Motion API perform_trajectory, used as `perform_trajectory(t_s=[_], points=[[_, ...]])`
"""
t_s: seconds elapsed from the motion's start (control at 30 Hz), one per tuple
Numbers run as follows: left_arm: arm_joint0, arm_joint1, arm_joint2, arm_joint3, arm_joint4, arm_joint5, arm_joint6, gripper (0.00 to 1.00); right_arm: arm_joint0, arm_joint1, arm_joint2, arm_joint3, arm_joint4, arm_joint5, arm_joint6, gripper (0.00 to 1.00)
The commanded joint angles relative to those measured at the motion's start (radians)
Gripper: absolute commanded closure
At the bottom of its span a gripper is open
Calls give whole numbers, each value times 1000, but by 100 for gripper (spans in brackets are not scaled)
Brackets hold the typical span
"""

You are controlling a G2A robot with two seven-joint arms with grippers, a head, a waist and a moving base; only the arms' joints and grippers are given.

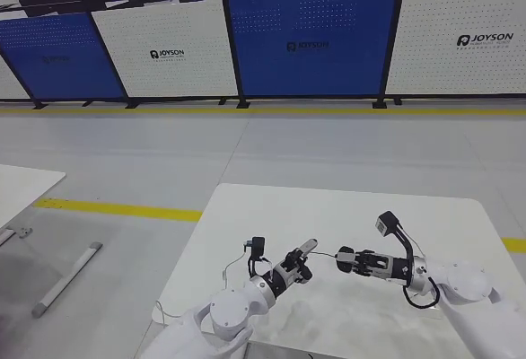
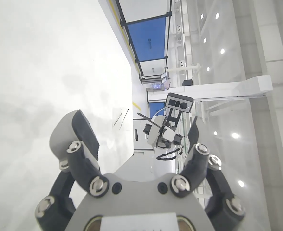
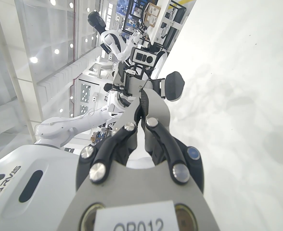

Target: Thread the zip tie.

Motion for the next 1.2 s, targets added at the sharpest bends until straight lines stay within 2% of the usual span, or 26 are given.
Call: perform_trajectory(t_s=[0.0, 0.07, 0.13, 0.17, 0.43, 0.5, 0.57, 0.6, 0.63, 0.77, 0.8, 0.87, 0.9, 1.17], points=[[1, -1, -3, 3, -16, -12, -30, 0, 1, -2, 0, -5, -1, 9, 16, 100], [0, -4, -4, 4, -16, -16, -32, 0, 4, -5, -3, -6, -6, 13, 19, 100], [-1, -10, 2, 7, 2, -48, 6, 0, 8, -9, -6, -5, -8, 18, 16, 100], [-1, -11, 4, 9, 7, -51, 11, 0, 10, -11, -7, -3, -10, 21, 15, 100], [-2, -12, 8, 13, 9, -50, 0, 0, 10, -11, -7, -3, -10, 21, 15, 100], [-2, -17, 9, 18, -8, -72, 4, 0, 10, -11, -7, -3, -10, 21, 15, 100], [-6, -20, 10, 28, -13, -76, -5, 0, 10, -11, -7, -3, -10, 21, 15, 100], [-7, -22, 10, 30, -14, -79, -4, 26, 10, -11, -7, -3, -10, 21, 15, 100], [-8, -23, 10, 31, -13, -80, -6, 46, 10, -11, -7, -3, -10, 21, 15, 100], [-8, -26, 3, 32, -13, -81, -9, 68, 10, -11, -7, -3, -10, 21, 15, 100], [-7, -27, 0, 32, -11, -79, -11, 78, 10, -11, -7, -3, -10, 21, 15, 100], [-3, -27, -4, 31, -6, -80, -13, 90, 10, -11, -7, -3, -10, 21, 15, 100], [-1, -27, -7, 31, 2, -78, -16, 100, 10, -11, -7, -3, -10, 21, 15, 100], [21, -27, -22, 21, 30, -82, -39, 100, 10, -11, -7, -3, -10, 21, 15, 100]])
